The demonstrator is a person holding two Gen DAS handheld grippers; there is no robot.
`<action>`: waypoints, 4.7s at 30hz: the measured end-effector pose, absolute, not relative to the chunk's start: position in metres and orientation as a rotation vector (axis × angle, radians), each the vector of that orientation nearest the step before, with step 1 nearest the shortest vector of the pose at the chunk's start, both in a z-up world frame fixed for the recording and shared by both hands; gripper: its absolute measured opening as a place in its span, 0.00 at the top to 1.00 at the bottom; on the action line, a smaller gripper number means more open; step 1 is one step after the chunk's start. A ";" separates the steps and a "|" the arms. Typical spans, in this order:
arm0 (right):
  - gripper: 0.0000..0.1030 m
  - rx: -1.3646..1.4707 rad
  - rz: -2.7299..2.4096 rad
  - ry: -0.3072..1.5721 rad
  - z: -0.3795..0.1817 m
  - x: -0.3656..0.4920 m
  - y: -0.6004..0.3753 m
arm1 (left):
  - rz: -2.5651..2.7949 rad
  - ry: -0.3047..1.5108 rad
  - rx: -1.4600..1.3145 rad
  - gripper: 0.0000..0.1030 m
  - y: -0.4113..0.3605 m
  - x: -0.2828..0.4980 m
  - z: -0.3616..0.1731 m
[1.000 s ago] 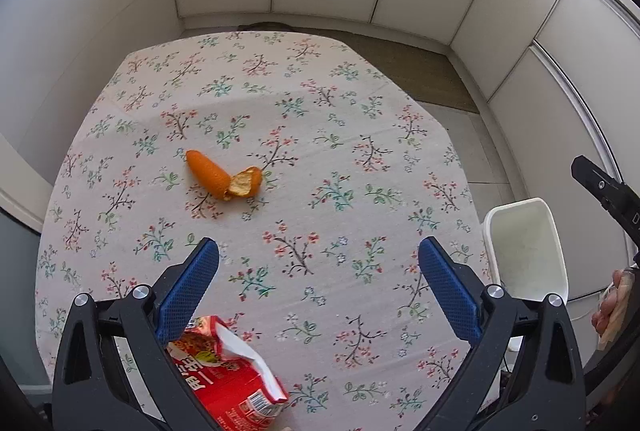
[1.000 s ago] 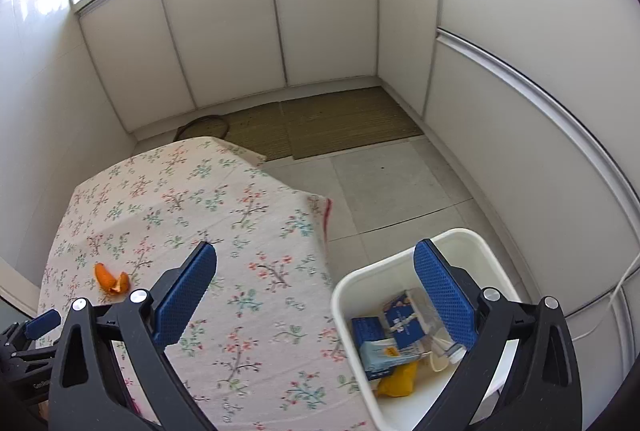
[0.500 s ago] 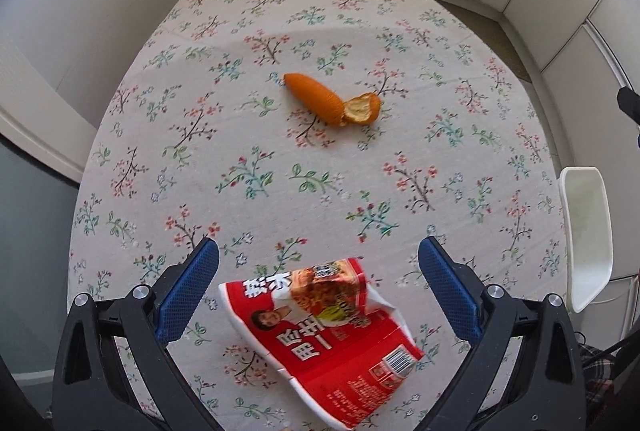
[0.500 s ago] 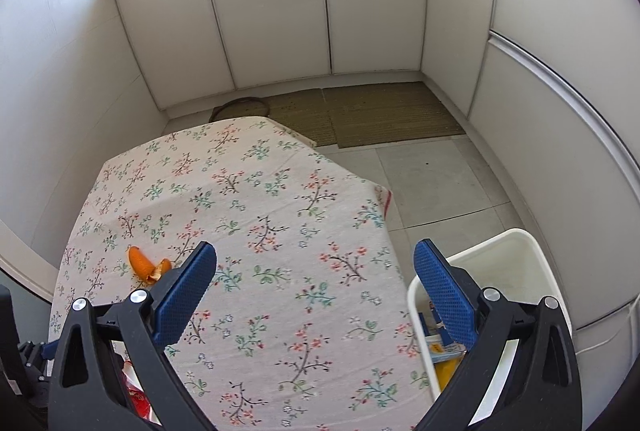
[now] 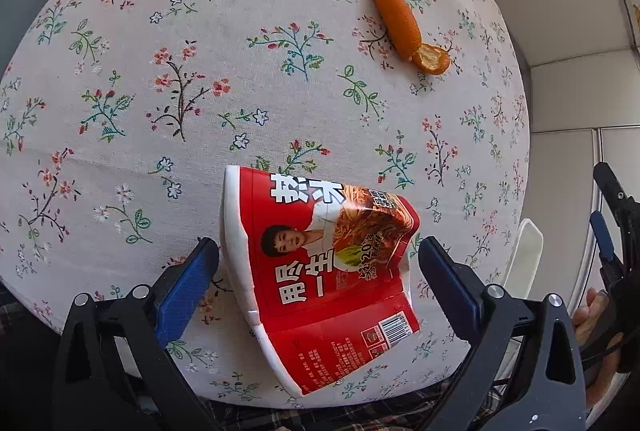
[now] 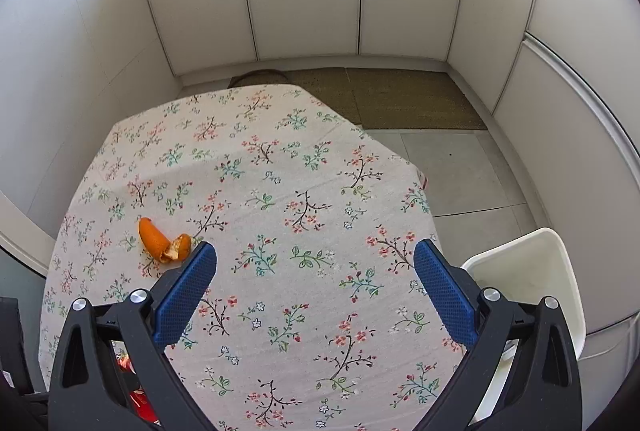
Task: Collect trash
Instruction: 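Lift the red wrapper with the left tool while the right tool grasps the orange peel, then carry the orange peel and red wrapper over to the white bin with both tools, then drop the orange peel into the bin with the right tool while the left tool holds the wrapper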
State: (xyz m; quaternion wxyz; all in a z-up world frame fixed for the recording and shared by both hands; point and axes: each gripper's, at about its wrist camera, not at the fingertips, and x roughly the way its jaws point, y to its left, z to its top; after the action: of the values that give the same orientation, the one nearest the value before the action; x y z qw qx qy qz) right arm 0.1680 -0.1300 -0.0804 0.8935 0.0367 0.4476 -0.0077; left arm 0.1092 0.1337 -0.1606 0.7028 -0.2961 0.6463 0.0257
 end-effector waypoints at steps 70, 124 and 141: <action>0.74 0.171 0.518 1.119 -0.146 0.231 0.016 | 0.081 1.040 -0.628 0.13 0.231 0.128 -0.081; 0.72 0.386 0.049 0.783 -0.043 0.116 -0.293 | -0.172 0.955 -0.400 0.13 0.026 0.152 -0.035; 0.35 0.419 -0.269 0.720 -0.049 0.063 -0.407 | -0.333 0.958 -0.325 0.13 -0.088 0.158 -0.037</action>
State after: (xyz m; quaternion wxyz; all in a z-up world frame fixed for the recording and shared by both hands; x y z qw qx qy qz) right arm 0.0632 -0.4074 -0.0489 0.9058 0.2029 0.3485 -0.1302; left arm 0.1582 -0.0882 -0.0366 0.8616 -0.1550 0.4565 -0.1586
